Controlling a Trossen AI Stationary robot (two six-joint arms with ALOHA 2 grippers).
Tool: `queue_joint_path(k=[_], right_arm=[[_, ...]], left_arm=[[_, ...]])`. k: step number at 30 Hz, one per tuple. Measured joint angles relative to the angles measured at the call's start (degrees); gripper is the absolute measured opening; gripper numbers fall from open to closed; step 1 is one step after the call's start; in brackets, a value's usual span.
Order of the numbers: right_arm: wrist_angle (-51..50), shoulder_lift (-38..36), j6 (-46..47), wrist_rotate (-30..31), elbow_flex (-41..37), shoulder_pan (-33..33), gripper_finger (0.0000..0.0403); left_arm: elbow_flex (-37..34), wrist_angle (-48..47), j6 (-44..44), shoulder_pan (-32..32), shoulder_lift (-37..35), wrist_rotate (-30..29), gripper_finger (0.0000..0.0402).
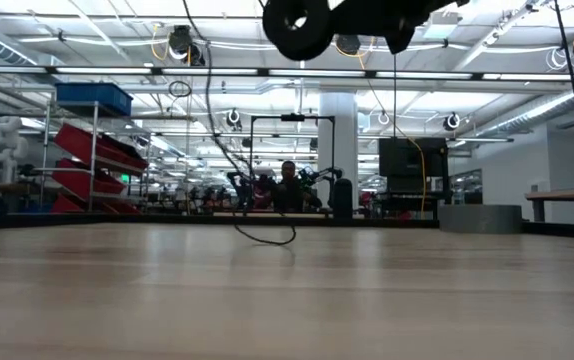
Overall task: Coil cords
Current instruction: Coil the black wire onto the spool
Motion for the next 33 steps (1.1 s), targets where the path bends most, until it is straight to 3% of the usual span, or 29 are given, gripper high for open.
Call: queue_joint_path(k=[5, 9, 21, 33], right_arm=[[1.70, 1.85, -1.45, 6.63, 0.00, 0.00, 0.0000], [5.98, 3.98, -3.33, 8.45, 0.00, 0.04, 0.0000], [14.16, 7.27, -5.41, 17.72, 0.00, 0.14, 0.0000], [15.36, 7.27, -5.12, 18.50, 0.00, 0.39, 0.0000]], left_arm=[[0.00, 6.50, 3.06, 0.28, 0.00, 0.16, 0.0000], [0.04, 11.19, 5.74, 1.49, 0.46, 0.37, 0.0000], [0.07, 27.71, 14.58, 6.14, 7.37, 10.13, 0.0000], [0.07, 32.89, 15.25, 9.62, 14.27, 15.87, 0.0000]])
